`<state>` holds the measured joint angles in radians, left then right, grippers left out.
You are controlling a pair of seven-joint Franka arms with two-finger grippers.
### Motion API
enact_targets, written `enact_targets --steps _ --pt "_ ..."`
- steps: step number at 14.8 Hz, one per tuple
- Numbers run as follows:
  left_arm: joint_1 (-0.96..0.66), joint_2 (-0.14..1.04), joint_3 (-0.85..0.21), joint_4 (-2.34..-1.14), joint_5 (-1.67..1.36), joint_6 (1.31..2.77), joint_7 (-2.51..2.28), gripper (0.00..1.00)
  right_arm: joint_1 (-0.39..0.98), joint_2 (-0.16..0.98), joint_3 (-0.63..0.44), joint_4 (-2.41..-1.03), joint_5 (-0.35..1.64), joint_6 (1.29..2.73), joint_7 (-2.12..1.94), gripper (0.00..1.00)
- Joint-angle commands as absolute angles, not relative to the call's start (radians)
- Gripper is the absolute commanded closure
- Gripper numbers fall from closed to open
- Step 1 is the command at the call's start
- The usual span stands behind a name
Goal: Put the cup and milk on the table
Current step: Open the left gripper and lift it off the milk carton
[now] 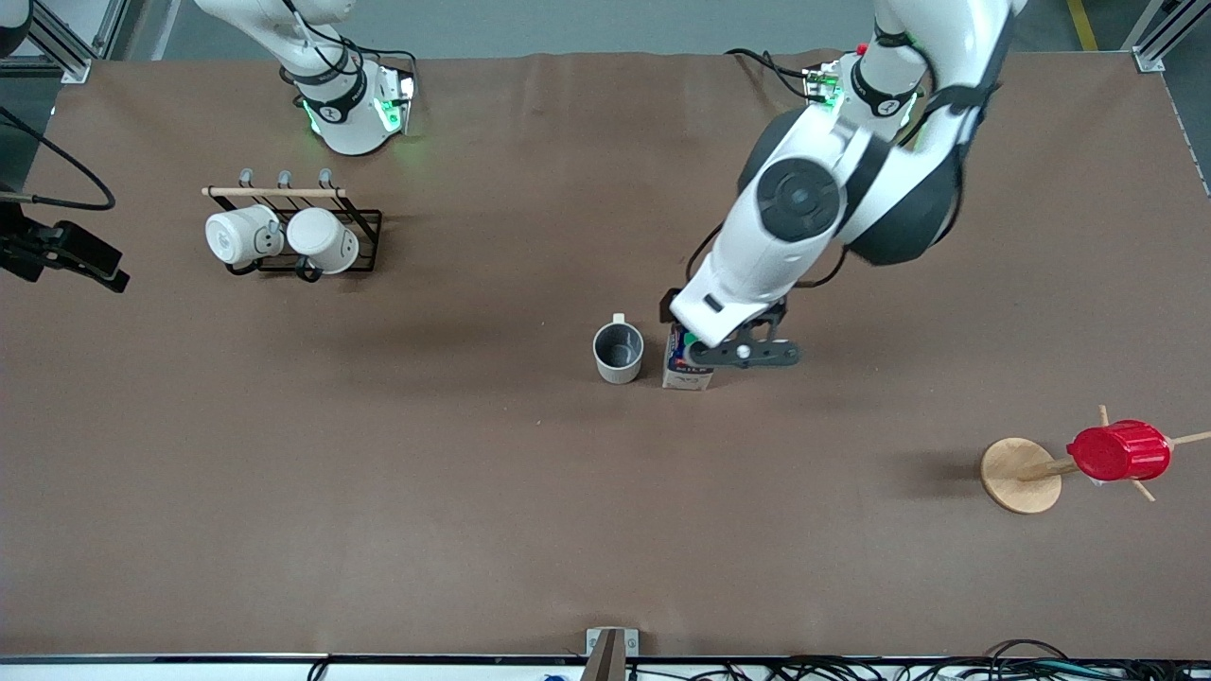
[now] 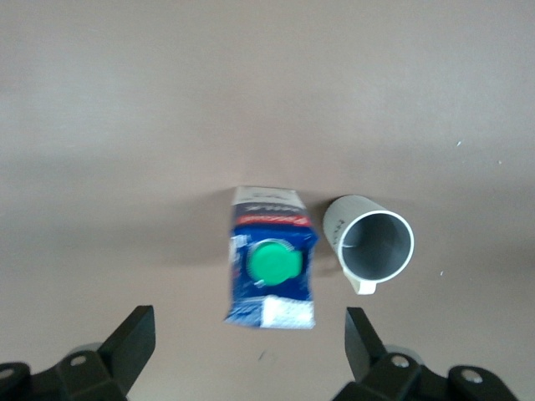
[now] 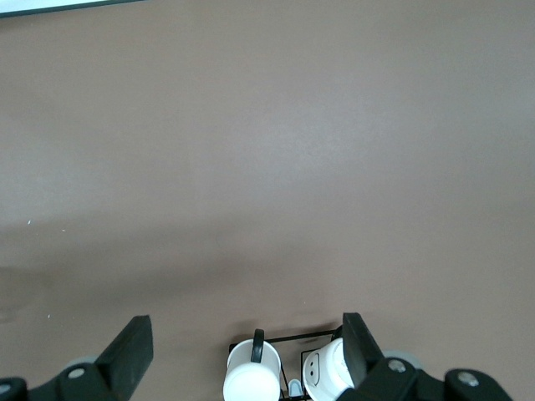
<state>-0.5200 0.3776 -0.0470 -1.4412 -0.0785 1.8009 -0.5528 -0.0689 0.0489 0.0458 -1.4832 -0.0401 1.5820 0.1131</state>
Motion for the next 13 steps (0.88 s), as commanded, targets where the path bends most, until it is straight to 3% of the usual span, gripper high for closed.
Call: enact_targets --steps 1,8,13 --pt "-0.447 0.298 -0.049 -1.474 -0.081 1.770 -0.537 0.00 -0.071 0.031 0.043 -1.497 -0.023 1.578 0.107 0.00" --pt "-0.263 0.152 -0.049 -1.537 -0.074 1.741 -0.365 0.00 -0.074 0.031 0.040 -1.497 -0.023 1.571 0.092 0.00" --pt "-0.192 0.005 -0.049 -1.664 -0.012 1.733 -0.221 0.00 -0.075 0.032 0.037 -1.497 -0.015 1.572 0.041 0.00"
